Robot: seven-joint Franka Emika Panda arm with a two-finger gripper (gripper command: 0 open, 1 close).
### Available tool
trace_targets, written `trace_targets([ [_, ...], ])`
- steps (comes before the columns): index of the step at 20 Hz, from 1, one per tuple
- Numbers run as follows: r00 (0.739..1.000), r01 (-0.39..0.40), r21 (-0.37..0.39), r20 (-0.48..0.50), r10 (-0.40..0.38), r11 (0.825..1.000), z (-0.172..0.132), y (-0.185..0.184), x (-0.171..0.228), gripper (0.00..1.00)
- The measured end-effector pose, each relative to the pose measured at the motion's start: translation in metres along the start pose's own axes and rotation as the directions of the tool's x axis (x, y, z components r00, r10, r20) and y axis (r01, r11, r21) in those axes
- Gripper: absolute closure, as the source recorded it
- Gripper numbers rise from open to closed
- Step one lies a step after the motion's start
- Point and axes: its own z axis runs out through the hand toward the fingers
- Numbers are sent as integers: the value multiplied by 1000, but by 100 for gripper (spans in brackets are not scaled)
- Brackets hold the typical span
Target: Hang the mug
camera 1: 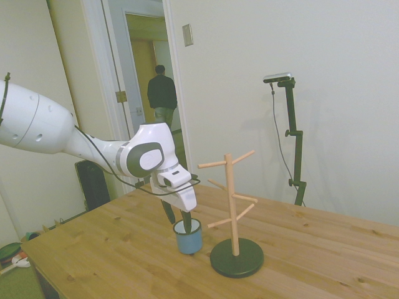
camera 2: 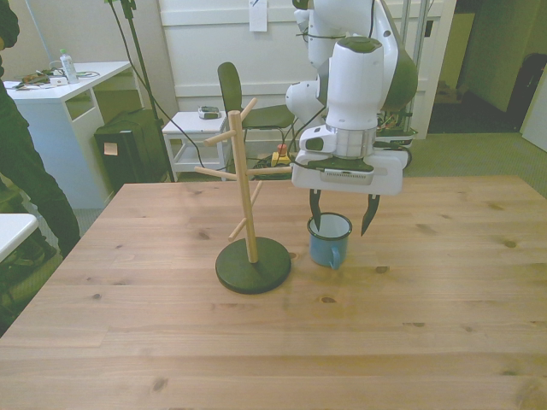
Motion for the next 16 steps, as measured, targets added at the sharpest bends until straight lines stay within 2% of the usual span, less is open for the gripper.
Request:
trace_targets([
  [1, 1000, -1, -2, 1, 1, 1000, 2, 0, 1, 100],
  [7, 1000, 25, -1, -14, -25, 1000, 3, -6, -5, 100],
  [16, 1000, 17, -11, -17, -17, 1000, 6, -5, -3, 100],
])
